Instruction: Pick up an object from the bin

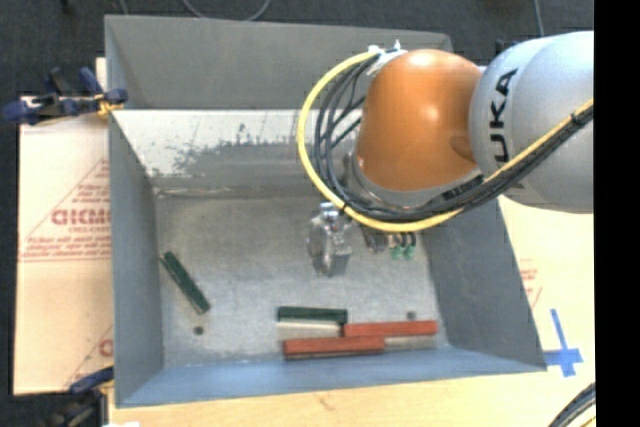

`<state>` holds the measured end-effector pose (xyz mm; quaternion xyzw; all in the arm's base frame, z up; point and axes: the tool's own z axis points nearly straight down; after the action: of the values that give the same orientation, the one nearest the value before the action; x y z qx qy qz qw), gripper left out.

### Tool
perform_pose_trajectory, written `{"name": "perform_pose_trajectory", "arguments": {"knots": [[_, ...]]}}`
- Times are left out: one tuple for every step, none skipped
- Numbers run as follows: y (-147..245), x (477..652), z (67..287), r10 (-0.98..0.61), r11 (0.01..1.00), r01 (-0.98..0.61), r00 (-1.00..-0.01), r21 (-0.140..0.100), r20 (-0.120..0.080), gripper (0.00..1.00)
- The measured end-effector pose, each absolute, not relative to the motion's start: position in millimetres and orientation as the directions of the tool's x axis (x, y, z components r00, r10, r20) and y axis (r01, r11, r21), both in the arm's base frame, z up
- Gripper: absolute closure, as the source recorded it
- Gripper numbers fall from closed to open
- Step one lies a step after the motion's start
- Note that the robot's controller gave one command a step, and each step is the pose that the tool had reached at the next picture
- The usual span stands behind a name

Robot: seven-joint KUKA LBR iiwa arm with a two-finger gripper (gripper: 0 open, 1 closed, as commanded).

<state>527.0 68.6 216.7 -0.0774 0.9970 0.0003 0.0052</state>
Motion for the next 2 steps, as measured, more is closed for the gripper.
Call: {"name": "perform_pose_trajectory", "arguments": {"knots": [[67.4, 526.3, 211.9, -0.151, 0.989, -0.151, -0.989, 0.000, -0.004, 0.00], [43.8, 474.4, 141.1, -0.051, 0.999, -0.051, -0.999, 0.000, 0.007, 0.00]]}}
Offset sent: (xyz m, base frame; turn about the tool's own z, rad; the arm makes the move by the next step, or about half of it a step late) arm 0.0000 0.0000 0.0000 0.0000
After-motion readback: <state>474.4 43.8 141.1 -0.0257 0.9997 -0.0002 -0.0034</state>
